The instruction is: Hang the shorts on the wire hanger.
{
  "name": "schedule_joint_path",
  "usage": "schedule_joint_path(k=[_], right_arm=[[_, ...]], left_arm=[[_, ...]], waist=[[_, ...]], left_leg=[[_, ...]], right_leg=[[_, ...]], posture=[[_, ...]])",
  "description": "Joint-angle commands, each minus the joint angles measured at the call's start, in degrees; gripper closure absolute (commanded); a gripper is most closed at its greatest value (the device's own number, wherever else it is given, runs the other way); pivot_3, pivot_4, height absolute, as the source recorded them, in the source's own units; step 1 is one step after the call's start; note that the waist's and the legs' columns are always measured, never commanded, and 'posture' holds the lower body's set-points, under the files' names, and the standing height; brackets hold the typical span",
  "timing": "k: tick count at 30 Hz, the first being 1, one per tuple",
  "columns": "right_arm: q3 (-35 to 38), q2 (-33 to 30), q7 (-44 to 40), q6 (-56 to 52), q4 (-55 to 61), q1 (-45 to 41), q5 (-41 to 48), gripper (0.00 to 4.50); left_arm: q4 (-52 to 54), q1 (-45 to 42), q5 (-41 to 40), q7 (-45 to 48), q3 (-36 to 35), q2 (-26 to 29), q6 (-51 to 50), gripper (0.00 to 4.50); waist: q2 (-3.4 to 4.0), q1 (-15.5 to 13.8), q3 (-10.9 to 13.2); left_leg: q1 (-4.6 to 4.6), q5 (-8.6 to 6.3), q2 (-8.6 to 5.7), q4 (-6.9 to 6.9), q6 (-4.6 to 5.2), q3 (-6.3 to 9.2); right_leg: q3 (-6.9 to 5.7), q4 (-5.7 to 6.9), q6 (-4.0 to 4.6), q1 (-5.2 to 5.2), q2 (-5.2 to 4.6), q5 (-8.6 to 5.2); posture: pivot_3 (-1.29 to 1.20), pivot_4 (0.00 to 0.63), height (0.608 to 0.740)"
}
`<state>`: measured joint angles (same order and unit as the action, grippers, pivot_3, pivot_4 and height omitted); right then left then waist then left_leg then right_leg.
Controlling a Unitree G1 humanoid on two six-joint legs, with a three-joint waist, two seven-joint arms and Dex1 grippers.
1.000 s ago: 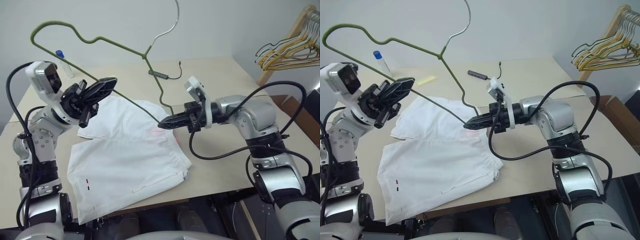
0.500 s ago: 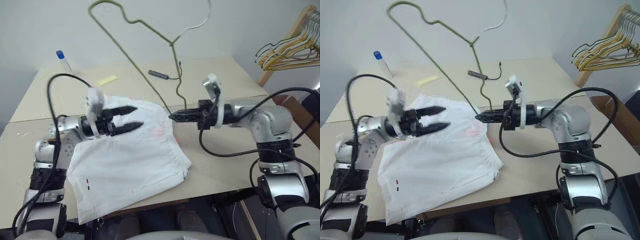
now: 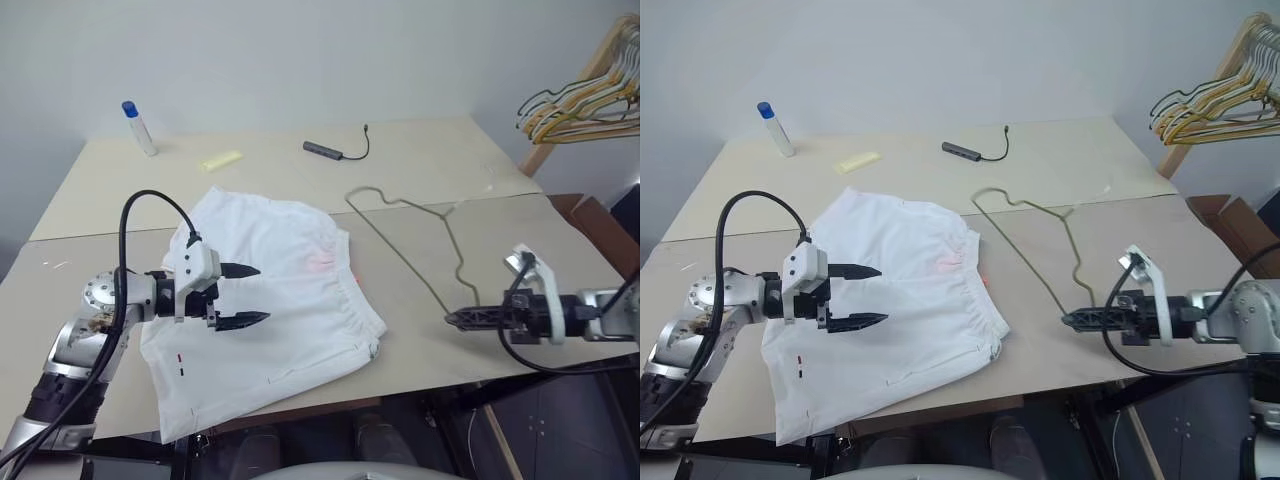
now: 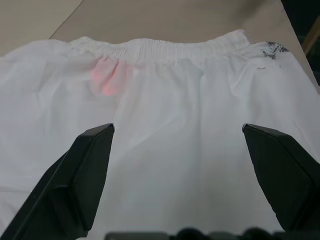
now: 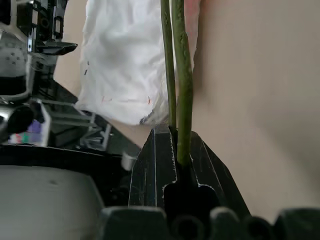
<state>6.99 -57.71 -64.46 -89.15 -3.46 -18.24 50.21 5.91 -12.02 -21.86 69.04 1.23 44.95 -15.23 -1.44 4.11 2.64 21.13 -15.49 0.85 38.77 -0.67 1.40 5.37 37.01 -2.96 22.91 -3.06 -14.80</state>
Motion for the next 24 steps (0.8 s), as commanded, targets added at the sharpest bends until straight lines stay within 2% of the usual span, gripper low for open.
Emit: schedule_joint_path(k=[1, 7, 11, 16, 24], right_arm=[[-2.93, -3.47, -5.75, -2.36, -3.64, 0.87, 2.63, 4.50], [-11.16, -5.57, -9.16, -0.25, -9.67, -1.30, -0.49, 4.50], [-15.05, -4.47, -11.31, 2.87, -12.00, -2.87, -2.41, 4.50], [-14.37, -2.96, -13.68, 5.01, -10.80, -2.51, -1.38, 4.50], [-17.51, -1.90, -14.12, 6.93, -8.75, -1.49, -3.36, 4.50]], left_arm=[[1.11, -0.49, 0.89, 0.14, 0.10, 0.43, 1.38, 0.04], [0.77, -0.94, 3.46, -0.01, 1.33, 0.41, 2.88, 0.04], [1.45, 0.12, 3.05, 0.07, 0.72, 0.39, 2.89, 0.04], [1.56, 1.32, 4.33, -0.72, 0.69, 1.02, 3.02, 0.04], [3.23, 1.91, 3.99, -1.13, 0.75, 1.38, 2.55, 0.04]], waist=[[0.01, 0.00, 0.00], [0.01, 0.09, 0.00], [0.01, -0.03, -0.01], [0.01, -0.15, 0.00], [0.01, -0.34, -0.01]], left_leg=[[0.01, -0.01, 0.00, -0.01, 0.01, 0.00], [0.03, -0.06, -0.01, 0.02, 0.10, -0.06], [0.03, -0.06, 0.00, 0.02, 0.10, -0.06], [0.07, -0.07, 0.00, 0.03, 0.11, -0.04], [0.06, -0.07, 0.00, 0.05, 0.11, -0.03]], right_leg=[[0.00, -0.01, 0.01, 0.01, 0.00, 0.00], [0.08, -0.01, 0.05, 0.04, 0.00, 0.03], [0.08, 0.00, 0.03, 0.06, 0.00, 0.02], [0.06, 0.00, 0.05, 0.07, 0.00, 0.03], [0.04, 0.01, 0.05, 0.06, -0.01, 0.03]], posture=[[-0.07, 0.000, 0.740], [-0.06, 0.000, 0.740], [-0.04, 0.000, 0.740], [-0.04, 0.000, 0.740], [-0.02, 0.000, 0.740]])
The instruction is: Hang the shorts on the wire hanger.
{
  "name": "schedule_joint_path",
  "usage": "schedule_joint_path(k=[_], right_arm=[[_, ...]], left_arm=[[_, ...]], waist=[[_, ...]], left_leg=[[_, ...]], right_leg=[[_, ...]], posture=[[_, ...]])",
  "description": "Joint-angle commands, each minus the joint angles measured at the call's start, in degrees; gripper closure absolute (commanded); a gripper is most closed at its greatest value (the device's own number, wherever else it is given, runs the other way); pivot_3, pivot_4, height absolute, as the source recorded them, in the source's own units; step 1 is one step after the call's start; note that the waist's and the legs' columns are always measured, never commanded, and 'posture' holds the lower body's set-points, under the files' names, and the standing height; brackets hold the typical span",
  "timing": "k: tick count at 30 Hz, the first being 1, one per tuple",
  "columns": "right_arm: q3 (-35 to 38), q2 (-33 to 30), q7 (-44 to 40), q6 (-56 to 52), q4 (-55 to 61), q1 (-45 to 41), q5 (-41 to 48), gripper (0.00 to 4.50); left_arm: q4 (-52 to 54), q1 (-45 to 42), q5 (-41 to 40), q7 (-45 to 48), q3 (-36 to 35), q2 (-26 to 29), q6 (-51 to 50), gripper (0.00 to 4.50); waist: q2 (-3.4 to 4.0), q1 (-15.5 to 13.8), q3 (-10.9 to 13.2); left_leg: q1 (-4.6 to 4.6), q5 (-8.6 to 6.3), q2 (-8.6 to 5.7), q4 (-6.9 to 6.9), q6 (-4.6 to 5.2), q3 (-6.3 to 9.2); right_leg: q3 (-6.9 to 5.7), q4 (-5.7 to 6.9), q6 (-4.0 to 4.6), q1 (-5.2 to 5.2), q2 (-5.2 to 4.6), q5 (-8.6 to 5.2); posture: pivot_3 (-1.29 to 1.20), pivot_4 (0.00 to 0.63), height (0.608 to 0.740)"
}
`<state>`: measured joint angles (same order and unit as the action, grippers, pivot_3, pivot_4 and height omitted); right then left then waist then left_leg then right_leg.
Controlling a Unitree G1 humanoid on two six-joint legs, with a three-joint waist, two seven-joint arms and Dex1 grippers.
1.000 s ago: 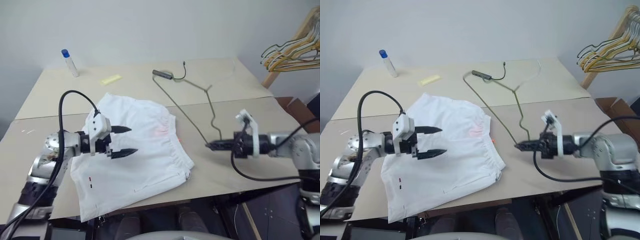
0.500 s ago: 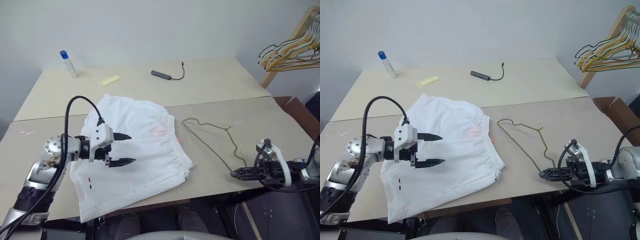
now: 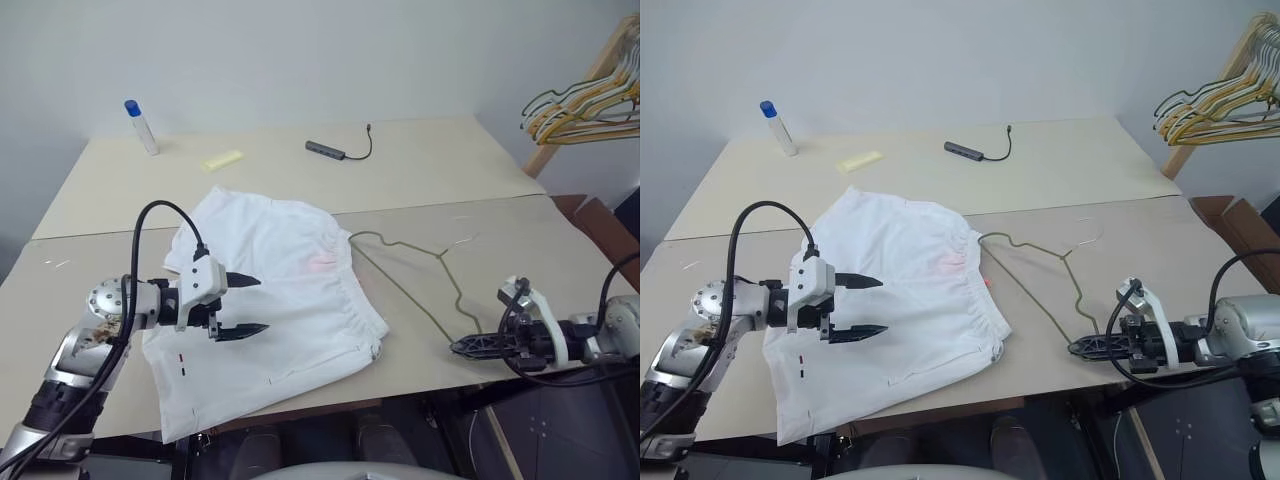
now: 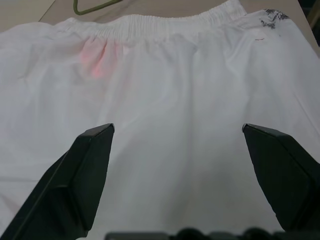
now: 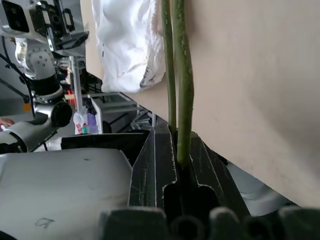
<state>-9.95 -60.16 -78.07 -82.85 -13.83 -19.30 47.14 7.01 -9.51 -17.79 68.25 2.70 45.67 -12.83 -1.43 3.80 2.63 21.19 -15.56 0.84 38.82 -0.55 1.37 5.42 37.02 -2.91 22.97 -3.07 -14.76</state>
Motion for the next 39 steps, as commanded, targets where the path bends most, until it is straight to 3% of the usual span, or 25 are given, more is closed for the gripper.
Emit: schedule_joint_path(k=[1, 10, 19, 26, 30, 39], right_arm=[[-0.48, 0.89, 0.02, 1.01, 1.19, -0.79, -0.71, 4.50], [-1.12, 0.51, -1.29, 3.04, -5.42, -3.43, -3.93, 4.50], [-2.48, 0.99, -4.19, 3.14, -1.19, -4.03, -3.05, 4.50], [-8.70, -0.17, -8.84, 5.48, -0.65, -4.72, -5.80, 4.50], [-13.36, 0.74, -12.42, 8.45, -4.73, -10.41, -9.62, 4.50], [-25.93, 8.99, -14.43, 18.43, -25.01, -25.74, -16.82, 4.50]], left_arm=[[2.15, -0.65, -0.12, -0.41, -0.75, 0.66, 0.09, 0.04], [2.74, -0.10, 0.04, -1.01, -0.49, 0.32, 0.03, 0.04], [3.64, -0.20, -0.65, -3.23, -1.04, -0.32, -1.14, 0.04], [3.92, 0.80, 0.83, -3.93, -0.41, 0.38, -0.63, 0.04], [4.06, 0.61, 1.48, -4.44, 0.14, -0.01, -0.67, 0.04], [5.05, -0.46, 2.03, -6.61, 0.80, -1.97, -1.03, 0.04]], waist=[[0.00, -0.06, 0.00], [0.00, -0.24, 0.00], [0.01, -0.39, -0.01], [0.01, -1.24, -0.01], [0.02, -1.38, -0.01], [0.01, -1.82, -0.04]], left_leg=[[0.00, 0.00, 0.00, 0.00, 0.00, 0.00], [-0.01, 0.00, 0.00, 0.01, 0.00, 0.00], [-0.02, 0.00, 0.00, 0.03, 0.00, 0.00], [-0.02, 0.00, 0.00, 0.03, 0.00, 0.00], [-0.04, 0.00, -0.01, 0.07, 0.00, -0.01], [-0.01, 0.00, -0.02, 0.06, 0.00, 0.02]], right_leg=[[0.00, 0.00, 0.00, 0.00, 0.00, 0.00], [0.00, 0.02, 0.03, 0.00, 0.00, 0.02], [0.01, 0.06, 0.04, 0.00, 0.00, 0.02], [0.00, 0.06, 0.04, 0.01, 0.00, 0.02], [0.00, 0.07, 0.05, 0.00, 0.00, 0.03], [-0.02, 0.08, 0.13, 0.03, 0.00, 0.08]], posture=[[-0.02, 0.000, 0.740], [-0.01, 0.000, 0.740], [0.00, 0.000, 0.740], [0.01, 0.000, 0.740], [0.02, 0.000, 0.740], [0.07, 0.000, 0.740]])
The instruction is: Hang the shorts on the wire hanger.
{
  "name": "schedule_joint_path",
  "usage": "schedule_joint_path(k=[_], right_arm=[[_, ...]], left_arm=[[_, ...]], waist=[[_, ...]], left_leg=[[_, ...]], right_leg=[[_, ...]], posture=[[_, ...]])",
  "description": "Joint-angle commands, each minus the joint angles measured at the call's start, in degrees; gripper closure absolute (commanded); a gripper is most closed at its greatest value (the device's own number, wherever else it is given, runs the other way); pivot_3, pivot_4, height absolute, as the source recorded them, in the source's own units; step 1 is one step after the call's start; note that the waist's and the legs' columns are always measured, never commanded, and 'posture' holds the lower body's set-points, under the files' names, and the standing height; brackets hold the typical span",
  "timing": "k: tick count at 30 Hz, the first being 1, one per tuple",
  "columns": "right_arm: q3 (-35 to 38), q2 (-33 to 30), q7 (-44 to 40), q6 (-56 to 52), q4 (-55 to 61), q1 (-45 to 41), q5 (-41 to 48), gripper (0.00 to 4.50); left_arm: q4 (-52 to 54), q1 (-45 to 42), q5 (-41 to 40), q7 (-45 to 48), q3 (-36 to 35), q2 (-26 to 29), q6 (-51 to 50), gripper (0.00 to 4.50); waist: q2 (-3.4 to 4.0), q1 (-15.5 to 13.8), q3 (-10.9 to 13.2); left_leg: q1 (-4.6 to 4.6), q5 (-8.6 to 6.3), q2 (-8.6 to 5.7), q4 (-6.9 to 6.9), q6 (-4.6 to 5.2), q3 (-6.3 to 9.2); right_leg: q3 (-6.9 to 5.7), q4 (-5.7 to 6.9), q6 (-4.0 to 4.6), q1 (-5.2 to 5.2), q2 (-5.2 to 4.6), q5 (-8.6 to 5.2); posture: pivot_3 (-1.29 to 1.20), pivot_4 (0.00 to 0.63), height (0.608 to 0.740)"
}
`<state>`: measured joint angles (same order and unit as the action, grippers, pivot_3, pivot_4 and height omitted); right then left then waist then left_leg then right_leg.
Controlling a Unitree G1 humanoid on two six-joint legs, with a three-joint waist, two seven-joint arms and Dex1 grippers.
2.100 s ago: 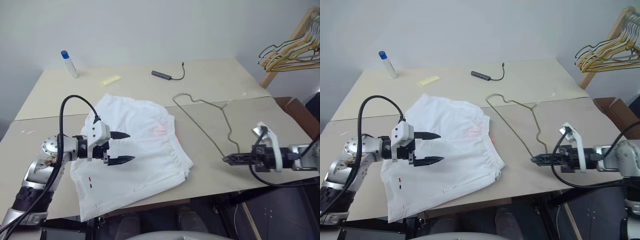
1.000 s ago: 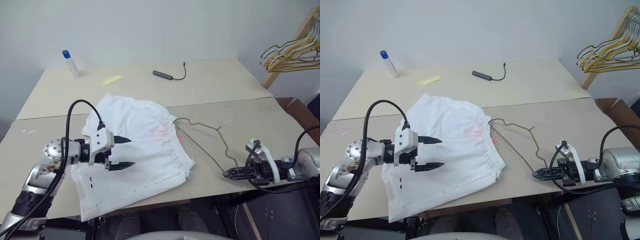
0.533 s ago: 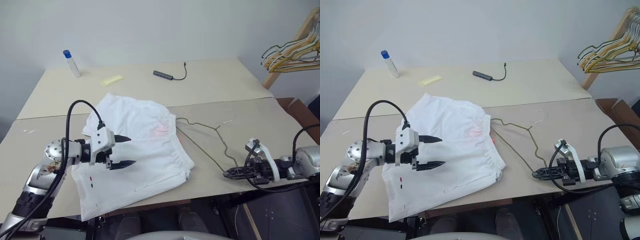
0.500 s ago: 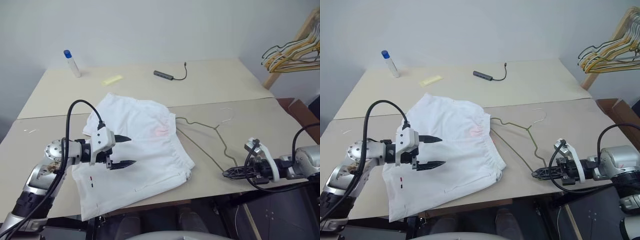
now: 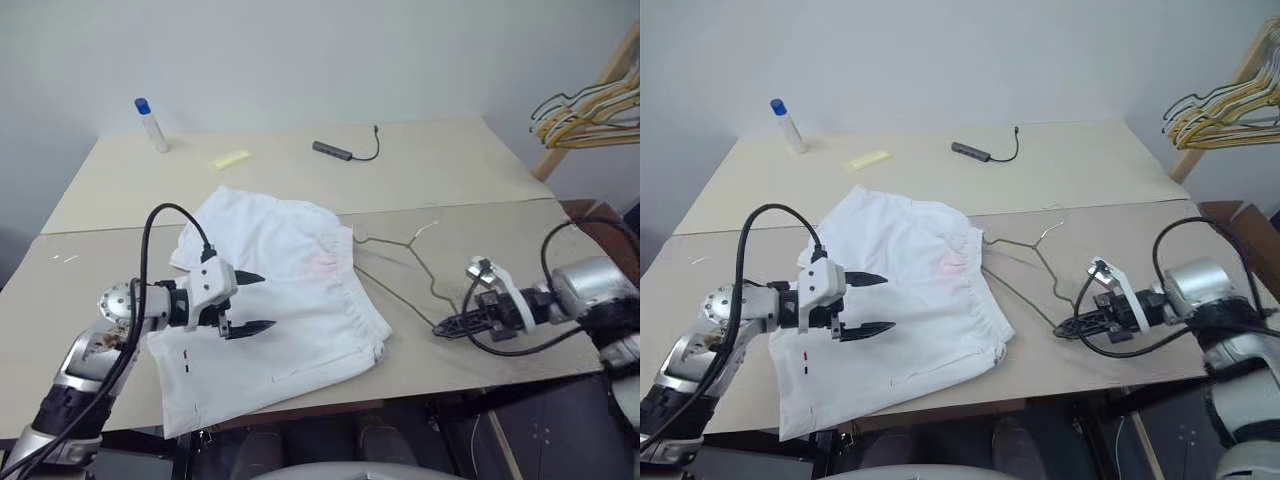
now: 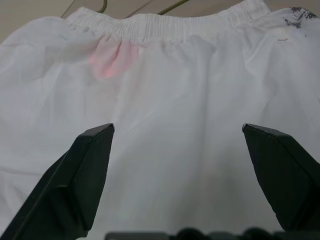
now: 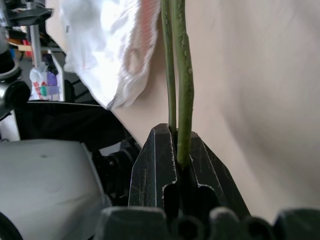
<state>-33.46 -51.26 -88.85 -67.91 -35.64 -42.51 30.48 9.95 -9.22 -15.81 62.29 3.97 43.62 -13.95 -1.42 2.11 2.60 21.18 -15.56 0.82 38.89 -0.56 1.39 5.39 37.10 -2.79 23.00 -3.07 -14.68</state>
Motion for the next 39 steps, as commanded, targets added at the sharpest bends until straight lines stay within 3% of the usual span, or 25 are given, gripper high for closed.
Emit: schedule_joint_path(k=[1, 5, 11, 15, 25, 30, 39], right_arm=[[-3.83, 0.36, -3.65, 4.63, -3.86, -3.06, 0.24, 4.50], [-5.05, 4.34, -3.65, 7.30, -11.99, -6.70, -2.03, 4.50], [2.43, 9.60, -3.13, 9.77, -25.56, -12.61, -6.34, 4.50], [8.42, 9.76, -2.13, 10.68, -25.95, -12.29, -7.22, 4.50], [22.40, 7.45, 15.57, 19.41, 9.69, 2.62, -8.67, 4.50], [23.13, 5.10, 19.17, 23.75, 20.63, 5.55, -11.73, 4.50], [21.50, 4.71, 19.86, 29.46, 31.69, 4.40, -14.51, 4.50]], left_arm=[[2.42, -0.29, 0.11, -0.81, -0.49, 0.11, 0.17, 0.04], [3.42, 1.43, 0.60, -2.15, -0.76, 0.21, 0.24, 0.04], [4.45, 2.47, 0.15, -3.19, -1.18, 0.13, -0.24, 0.04], [4.55, 2.91, 0.01, -3.41, -1.14, 0.12, -0.23, 0.04], [1.99, -1.02, -0.23, -1.24, -0.65, 0.23, 0.95, 0.04], [-0.19, -7.48, -0.41, -1.80, -2.00, -0.82, 3.46, 0.04], [-0.95, -25.69, -10.88, 0.83, -9.85, 1.12, -2.16, 0.04]], waist=[[0.00, -0.37, 0.00], [0.00, -1.08, -0.01], [0.06, -1.80, -0.05], [0.06, -2.47, -0.05], [0.09, -2.41, -0.06], [0.09, -2.08, -0.06], [0.08, -0.61, -0.06]], left_leg=[[0.03, 0.00, -0.01, 0.01, 0.00, 0.00], [-0.02, 0.00, -0.03, 0.01, 0.00, -0.02], [-0.06, 0.01, 0.00, 0.01, -0.01, 0.03], [-0.01, 0.01, -0.02, 0.01, -0.01, 0.02], [0.03, 0.01, 0.00, 0.01, -0.01, 0.00], [0.02, 0.01, 0.00, 0.02, -0.01, -0.01], [0.10, 0.01, 0.00, 0.03, -0.01, 0.02]], right_leg=[[0.00, 0.00, 0.00, 0.01, -0.02, 0.00], [0.00, 0.03, 0.02, 0.01, -0.06, 0.04], [-0.05, 0.11, 0.09, -0.01, 0.02, 0.10], [-0.06, 0.06, 0.08, 0.02, -0.02, 0.10], [-0.04, 0.10, 0.08, 0.07, 0.00, 0.10], [-0.04, 0.07, 0.06, 0.05, 0.00, 0.10], [-0.04, 0.03, 0.04, 0.08, 0.01, 0.10]], posture=[[0.07, 0.000, 0.740], [0.08, 0.000, 0.740], [0.09, 0.000, 0.740], [0.08, 0.000, 0.740], [0.01, 0.000, 0.740], [0.00, 0.000, 0.740], [0.01, 0.000, 0.740]])
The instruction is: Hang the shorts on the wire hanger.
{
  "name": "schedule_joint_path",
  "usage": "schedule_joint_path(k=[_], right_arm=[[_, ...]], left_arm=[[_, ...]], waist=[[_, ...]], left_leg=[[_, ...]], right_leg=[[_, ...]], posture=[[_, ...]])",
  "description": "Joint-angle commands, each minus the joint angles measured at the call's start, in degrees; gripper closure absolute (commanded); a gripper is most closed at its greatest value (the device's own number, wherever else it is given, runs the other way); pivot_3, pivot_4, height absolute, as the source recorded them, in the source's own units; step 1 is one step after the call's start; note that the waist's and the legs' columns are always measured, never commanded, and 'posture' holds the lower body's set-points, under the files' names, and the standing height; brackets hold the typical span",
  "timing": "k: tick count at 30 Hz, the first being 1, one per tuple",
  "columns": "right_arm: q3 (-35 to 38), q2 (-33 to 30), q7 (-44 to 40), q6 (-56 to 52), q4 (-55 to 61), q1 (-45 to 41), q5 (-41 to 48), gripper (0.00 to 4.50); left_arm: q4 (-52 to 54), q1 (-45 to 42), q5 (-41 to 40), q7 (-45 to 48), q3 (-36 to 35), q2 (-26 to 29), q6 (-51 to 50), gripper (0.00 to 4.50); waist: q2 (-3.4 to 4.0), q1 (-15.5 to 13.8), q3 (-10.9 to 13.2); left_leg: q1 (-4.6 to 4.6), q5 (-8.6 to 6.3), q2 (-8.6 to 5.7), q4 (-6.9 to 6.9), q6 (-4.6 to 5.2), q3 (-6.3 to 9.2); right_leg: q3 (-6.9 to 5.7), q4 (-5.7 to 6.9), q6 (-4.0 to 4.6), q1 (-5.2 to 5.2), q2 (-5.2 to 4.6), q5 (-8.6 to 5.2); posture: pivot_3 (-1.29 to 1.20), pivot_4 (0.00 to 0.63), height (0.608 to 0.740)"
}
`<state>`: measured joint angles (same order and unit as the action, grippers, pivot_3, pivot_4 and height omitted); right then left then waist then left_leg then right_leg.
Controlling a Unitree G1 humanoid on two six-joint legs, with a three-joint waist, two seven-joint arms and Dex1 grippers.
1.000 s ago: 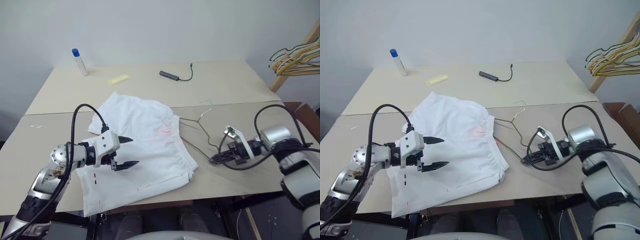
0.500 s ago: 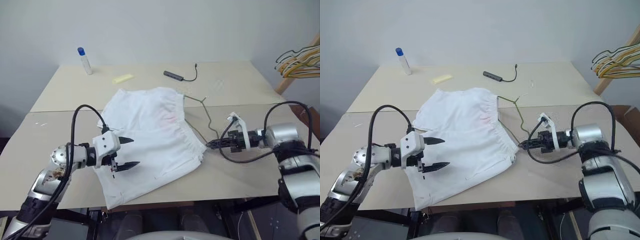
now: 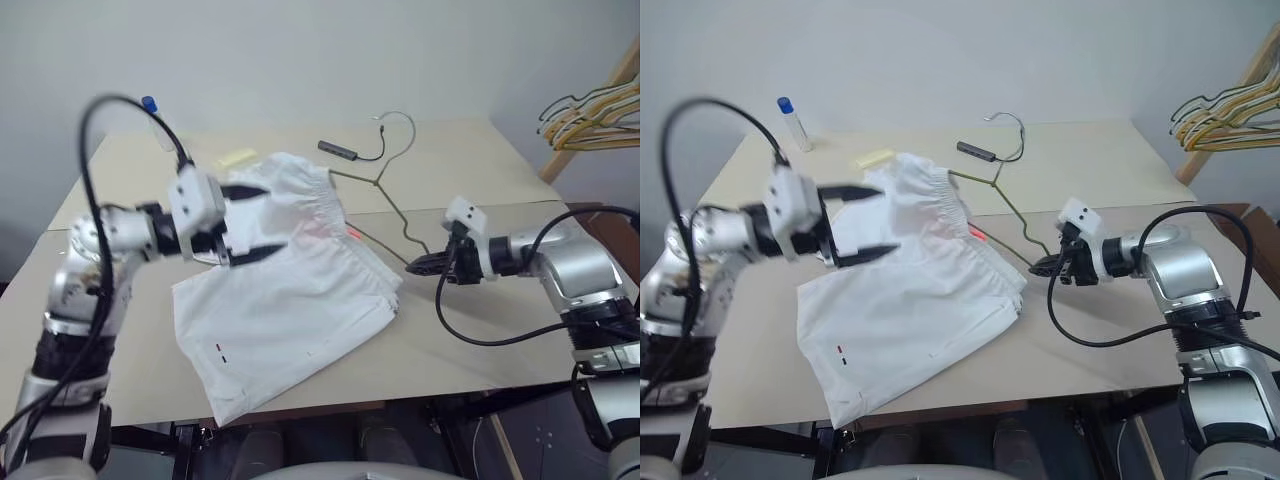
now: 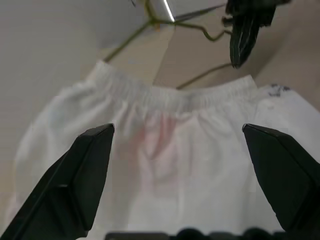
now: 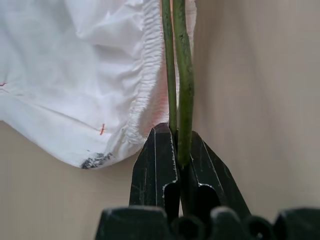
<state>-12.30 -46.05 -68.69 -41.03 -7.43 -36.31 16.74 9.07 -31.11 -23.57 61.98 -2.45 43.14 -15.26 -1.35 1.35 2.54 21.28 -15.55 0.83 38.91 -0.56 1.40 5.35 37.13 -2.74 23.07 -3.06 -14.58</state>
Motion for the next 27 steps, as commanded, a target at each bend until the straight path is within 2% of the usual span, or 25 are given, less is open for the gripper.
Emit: schedule_joint_path(k=[1, 6, 11, 19, 23, 26, 27], right_arm=[[-0.02, -0.17, -0.15, 2.83, 4.15, -2.09, -1.12, 4.50], [-1.99, 0.84, -0.66, 4.92, 7.83, -2.79, -2.69, 4.50], [-4.82, 1.48, -1.34, 7.04, 8.75, -3.76, -5.08, 4.50], [-7.81, 1.88, -2.38, 11.29, 8.45, -4.92, -8.81, 4.50], [-7.54, 2.59, -2.93, 9.70, 9.59, -5.01, -8.43, 4.50], [-8.02, 2.08, -3.10, 9.95, 11.39, -4.35, -8.95, 4.50], [-8.06, 2.00, -3.11, 9.76, 11.87, -4.18, -8.91, 4.50]], left_arm=[[-1.09, -5.33, -2.91, 1.67, -3.59, 2.42, -0.85, 0.04], [-7.19, -9.26, 0.85, 4.30, -2.19, 6.21, 1.73, 0.04], [-10.75, -9.55, 1.29, 11.13, -0.17, 8.73, 1.98, 0.04], [-17.74, -9.85, 3.29, 20.56, 4.17, 9.03, 3.94, 0.04], [-20.51, -10.24, 5.04, 22.08, 5.86, 8.11, 5.11, 0.04], [-22.26, -10.99, 5.20, 22.76, 6.73, 6.86, 3.99, 0.62], [-22.62, -11.04, 5.67, 22.74, 6.93, 6.52, 4.35, 0.94]], waist=[[0.00, 0.28, 0.00], [0.00, 0.78, 0.00], [0.00, 0.98, 0.00], [0.00, 0.66, 0.00], [0.00, 0.65, 0.00], [0.00, 0.69, 0.00], [0.00, 0.70, 0.00]], left_leg=[[-0.02, 0.00, 0.00, 0.00, 0.00, 0.00], [-0.08, 0.00, -0.01, -0.01, 0.00, 0.01], [-0.04, 0.00, 0.01, 0.00, 0.00, 0.02], [-0.01, 0.00, 0.00, 0.01, 0.00, 0.01], [0.01, 0.00, 0.00, 0.01, 0.00, 0.01], [0.00, 0.00, 0.00, 0.02, 0.00, 0.02], [0.00, 0.00, 0.01, 0.02, 0.00, 0.02]], right_leg=[[0.00, -0.01, 0.00, 0.00, 0.00, 0.00], [0.00, 0.02, -0.01, -0.04, 0.01, 0.00], [-0.01, 0.01, -0.01, -0.02, 0.03, -0.01], [-0.02, 0.04, -0.02, 0.01, 0.04, -0.01], [-0.02, 0.02, -0.02, 0.02, 0.03, -0.02], [-0.02, 0.05, -0.02, 0.02, 0.04, -0.02], [-0.02, 0.05, -0.02, 0.02, 0.04, -0.02]], posture=[[0.01, 0.000, 0.740], [0.03, 0.000, 0.740], [0.04, 0.000, 0.740], [0.04, 0.000, 0.740], [0.04, 0.000, 0.740], [0.03, 0.000, 0.740], [0.03, 0.000, 0.740]])
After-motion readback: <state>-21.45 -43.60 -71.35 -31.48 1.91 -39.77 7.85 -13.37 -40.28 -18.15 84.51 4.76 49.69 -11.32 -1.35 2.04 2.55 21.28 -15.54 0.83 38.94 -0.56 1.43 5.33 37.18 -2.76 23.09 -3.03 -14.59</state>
